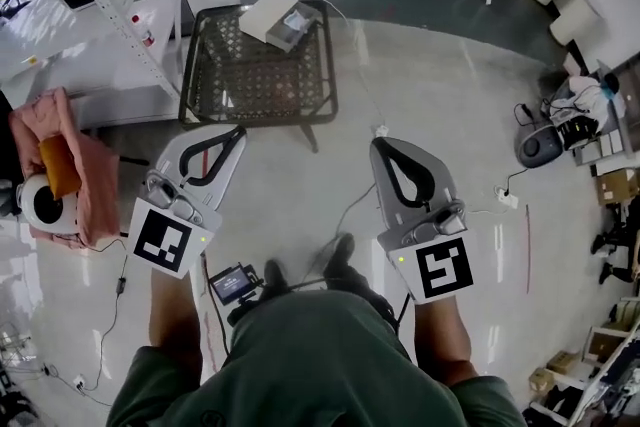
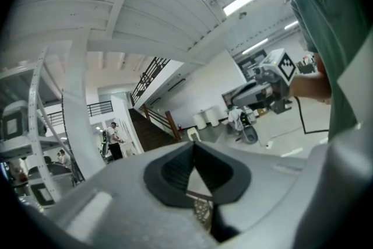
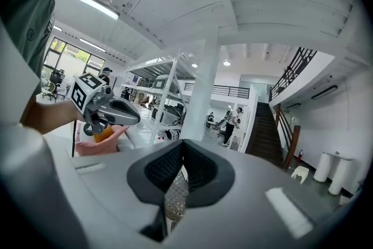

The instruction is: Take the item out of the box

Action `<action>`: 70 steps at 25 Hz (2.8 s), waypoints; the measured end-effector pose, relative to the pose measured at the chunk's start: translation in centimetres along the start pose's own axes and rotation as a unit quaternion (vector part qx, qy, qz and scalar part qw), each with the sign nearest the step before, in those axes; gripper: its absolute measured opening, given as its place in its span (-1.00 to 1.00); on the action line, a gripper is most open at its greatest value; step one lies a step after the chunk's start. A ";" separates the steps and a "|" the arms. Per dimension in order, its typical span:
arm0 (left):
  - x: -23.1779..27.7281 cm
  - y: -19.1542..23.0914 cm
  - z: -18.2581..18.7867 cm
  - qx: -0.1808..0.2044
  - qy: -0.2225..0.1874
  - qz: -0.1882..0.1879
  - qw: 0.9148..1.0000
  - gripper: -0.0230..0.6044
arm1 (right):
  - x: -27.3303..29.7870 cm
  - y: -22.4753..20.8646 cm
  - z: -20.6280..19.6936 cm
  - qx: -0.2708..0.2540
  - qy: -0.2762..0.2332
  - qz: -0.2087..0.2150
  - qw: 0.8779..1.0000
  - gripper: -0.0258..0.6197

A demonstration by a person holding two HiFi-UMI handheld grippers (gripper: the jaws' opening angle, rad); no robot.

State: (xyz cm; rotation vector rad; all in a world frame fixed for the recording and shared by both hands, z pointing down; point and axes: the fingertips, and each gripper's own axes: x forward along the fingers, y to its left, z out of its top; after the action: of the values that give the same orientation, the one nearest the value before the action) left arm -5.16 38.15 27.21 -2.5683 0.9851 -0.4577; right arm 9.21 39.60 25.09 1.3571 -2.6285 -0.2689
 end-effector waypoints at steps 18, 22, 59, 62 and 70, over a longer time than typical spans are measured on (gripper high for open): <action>16.0 -1.2 5.5 0.030 0.052 0.063 0.996 -0.92 | 1.5 -17.5 -4.5 0.013 -0.036 0.080 0.996 -0.90; 17.7 -0.4 5.2 0.031 0.054 0.058 0.996 -0.92 | 2.4 -18.7 -5.4 0.022 -0.031 0.079 0.996 -0.90; 24.4 25.2 -8.0 -0.005 -0.026 -0.038 0.999 -0.92 | 31.1 -18.5 -2.6 -0.023 0.030 0.003 0.999 -0.90; 24.9 25.3 -8.6 -0.012 -0.011 -0.028 0.999 -0.92 | 32.1 -19.4 -3.3 -0.017 0.034 0.020 0.999 -0.90; 29.2 27.6 -9.2 -0.023 0.020 0.024 0.999 -0.92 | 36.2 -23.4 -4.8 -0.004 0.015 0.076 0.997 -0.90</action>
State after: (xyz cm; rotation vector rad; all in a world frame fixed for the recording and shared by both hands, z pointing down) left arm -4.22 -3.01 28.49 -2.5792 1.0807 -0.4791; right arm 8.14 -3.72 26.69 1.1424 -2.6848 -0.2350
